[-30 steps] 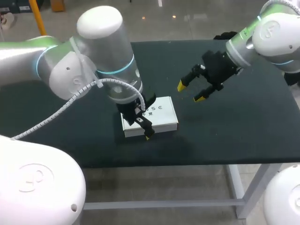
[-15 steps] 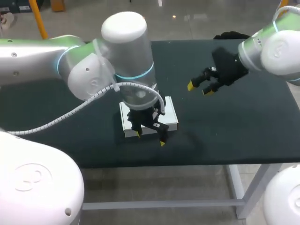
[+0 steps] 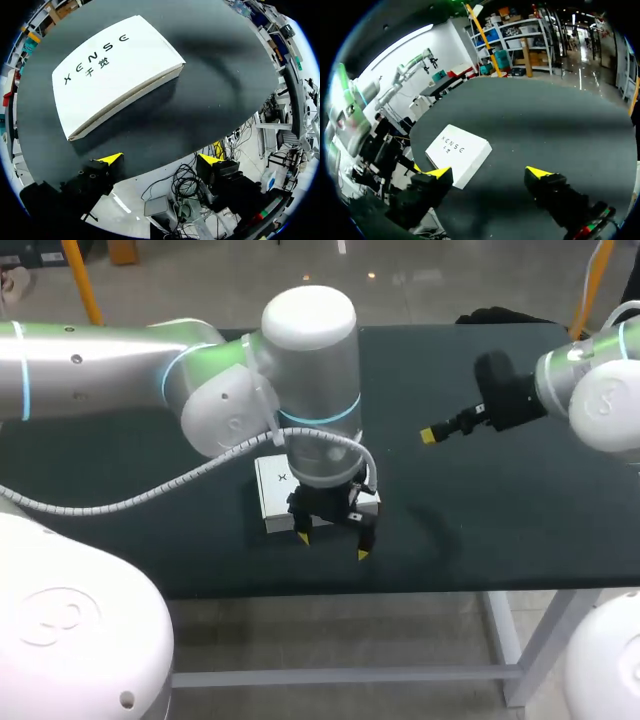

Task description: Assemble the packaging by folding the flat box into shape, placing the metal phone stand inside, and closing the box properly

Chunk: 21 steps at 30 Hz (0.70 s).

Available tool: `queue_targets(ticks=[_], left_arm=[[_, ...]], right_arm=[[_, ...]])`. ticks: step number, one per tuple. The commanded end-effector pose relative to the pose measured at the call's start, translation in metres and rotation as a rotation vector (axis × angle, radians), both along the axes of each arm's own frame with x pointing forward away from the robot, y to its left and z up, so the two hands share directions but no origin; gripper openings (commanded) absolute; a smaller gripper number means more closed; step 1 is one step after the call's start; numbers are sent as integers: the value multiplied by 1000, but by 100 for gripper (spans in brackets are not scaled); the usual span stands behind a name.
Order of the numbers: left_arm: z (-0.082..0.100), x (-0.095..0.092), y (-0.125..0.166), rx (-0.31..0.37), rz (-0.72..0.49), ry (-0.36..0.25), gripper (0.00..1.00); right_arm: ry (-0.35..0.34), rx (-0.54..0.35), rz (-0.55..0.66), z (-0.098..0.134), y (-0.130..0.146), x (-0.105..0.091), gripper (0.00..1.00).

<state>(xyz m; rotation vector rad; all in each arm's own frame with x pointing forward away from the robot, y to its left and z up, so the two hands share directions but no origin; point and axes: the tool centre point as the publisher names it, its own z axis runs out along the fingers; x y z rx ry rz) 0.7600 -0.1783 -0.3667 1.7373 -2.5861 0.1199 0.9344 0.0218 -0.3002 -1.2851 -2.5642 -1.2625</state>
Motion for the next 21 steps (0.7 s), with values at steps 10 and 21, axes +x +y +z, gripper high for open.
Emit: queue_targets(ticks=[10, 21], left_arm=[[-28, 27, 8, 2, 161, -49, 100], [-32, 60, 7, 7, 207, -71, 100]], right_arm=[[3, 54, 15, -8, -11, 9, 100], [3, 54, 15, -8, -11, 9, 100]])
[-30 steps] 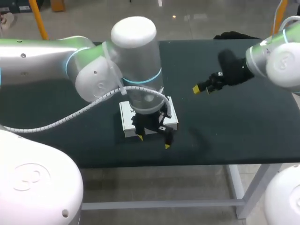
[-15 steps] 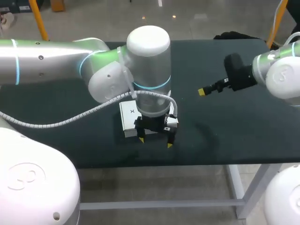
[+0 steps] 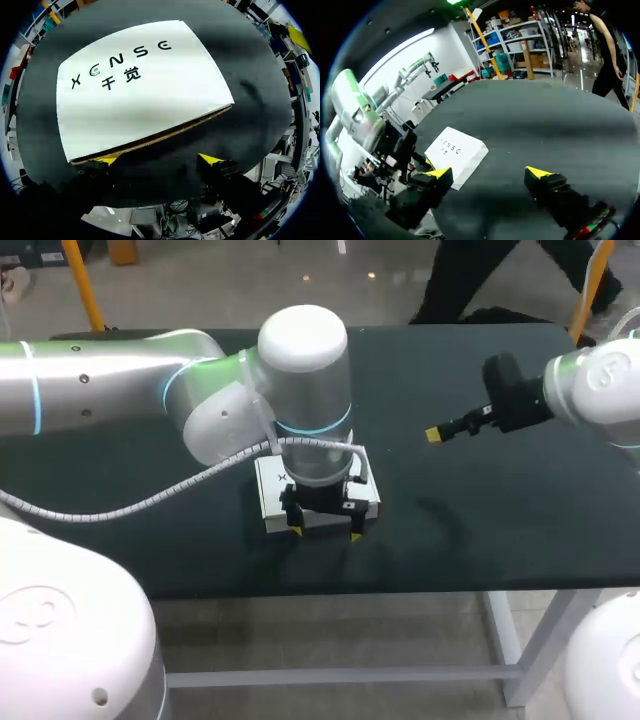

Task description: Assemble the packaging by folding the flat box into shape, placing the metal phone stand inside, and closing the box properly

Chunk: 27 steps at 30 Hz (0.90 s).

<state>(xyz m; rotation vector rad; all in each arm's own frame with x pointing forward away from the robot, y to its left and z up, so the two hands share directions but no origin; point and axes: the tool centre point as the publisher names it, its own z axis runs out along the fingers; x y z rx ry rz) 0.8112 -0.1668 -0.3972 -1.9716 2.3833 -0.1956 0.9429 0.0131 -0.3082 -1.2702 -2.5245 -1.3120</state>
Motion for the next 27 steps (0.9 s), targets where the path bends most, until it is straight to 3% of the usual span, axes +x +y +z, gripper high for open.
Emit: queue_targets(ticks=[1, 7, 13, 27], left_arm=[[-1, 12, -5, 16, 12, 3, 100], [-3, 28, -6, 20, 30, 9, 100], [-5, 42, -5, 19, 39, 18, 100], [-4, 81, -5, 61, 107, -1, 100]], right_arm=[[4, 10, 11, 0, -2, 1, 100], [-123, -41, 31, -1, -11, 7, 100], [-192, -82, 84, -1, -15, 19, 100], [-232, -100, 135, -4, -27, 49, 100]])
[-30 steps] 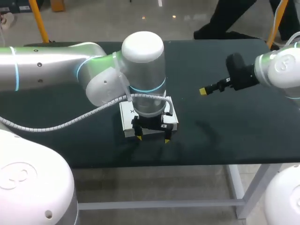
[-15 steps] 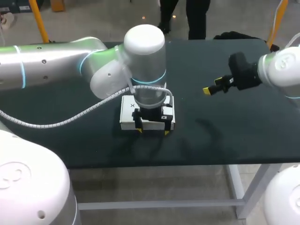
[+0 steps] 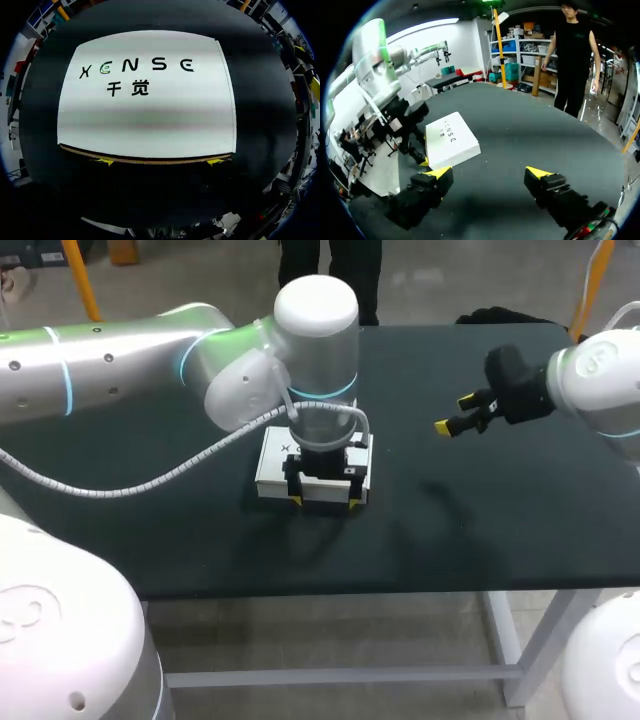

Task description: Assemble the packaging by folding the flat box into shape, placing the metal phone stand inside, and closing the box properly

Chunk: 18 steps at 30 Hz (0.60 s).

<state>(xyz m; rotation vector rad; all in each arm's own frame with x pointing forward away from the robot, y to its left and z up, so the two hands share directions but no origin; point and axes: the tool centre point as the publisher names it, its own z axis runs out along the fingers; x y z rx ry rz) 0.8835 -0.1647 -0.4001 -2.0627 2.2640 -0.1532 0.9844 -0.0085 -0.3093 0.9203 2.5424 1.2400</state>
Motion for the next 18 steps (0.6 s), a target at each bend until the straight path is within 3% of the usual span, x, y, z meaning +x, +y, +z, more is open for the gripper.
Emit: queue_targets(ticks=[1, 18], left_arm=[[-2, 12, -7, 30, 17, 5, 100], [-2, 70, 0, 4, 65, -15, 100]], right_arm=[[8, 19, 24, -4, -7, 9, 100], [15, 24, 27, -6, -14, 13, 100]])
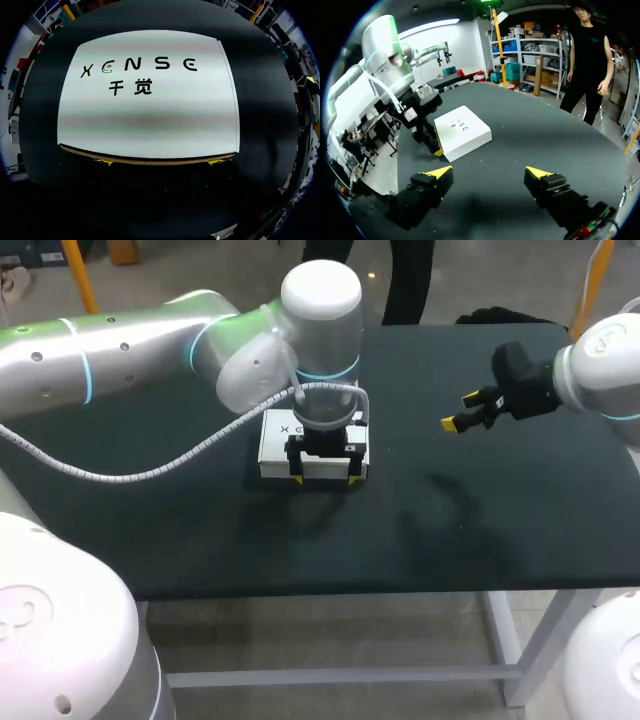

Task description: Assemble the packaging by folding the flat box into shape, placing the metal phone stand inside, and closing the box properly

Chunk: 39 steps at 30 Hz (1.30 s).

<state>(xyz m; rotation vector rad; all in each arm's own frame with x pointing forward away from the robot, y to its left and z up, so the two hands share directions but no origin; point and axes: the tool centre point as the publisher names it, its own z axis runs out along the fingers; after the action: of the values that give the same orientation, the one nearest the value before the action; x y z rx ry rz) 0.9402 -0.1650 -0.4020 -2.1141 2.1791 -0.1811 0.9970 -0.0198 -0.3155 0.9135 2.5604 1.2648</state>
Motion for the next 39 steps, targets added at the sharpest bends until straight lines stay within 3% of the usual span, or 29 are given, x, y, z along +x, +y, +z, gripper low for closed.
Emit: queue_targets(ticks=[1, 19, 29, 39], left_arm=[[1, 19, 1, 4, 5, 18, 100], [6, 101, 20, -16, 5, 36, 100], [4, 145, 30, 12, 7, 54, 100], [4, 180, 42, 12, 4, 59, 100]], right_arm=[[2, 8, 9, 0, -2, 1, 100], [2, 8, 9, 0, -2, 1, 100], [2, 8, 9, 0, -2, 1, 100], [2, 8, 9, 0, -2, 1, 100]])
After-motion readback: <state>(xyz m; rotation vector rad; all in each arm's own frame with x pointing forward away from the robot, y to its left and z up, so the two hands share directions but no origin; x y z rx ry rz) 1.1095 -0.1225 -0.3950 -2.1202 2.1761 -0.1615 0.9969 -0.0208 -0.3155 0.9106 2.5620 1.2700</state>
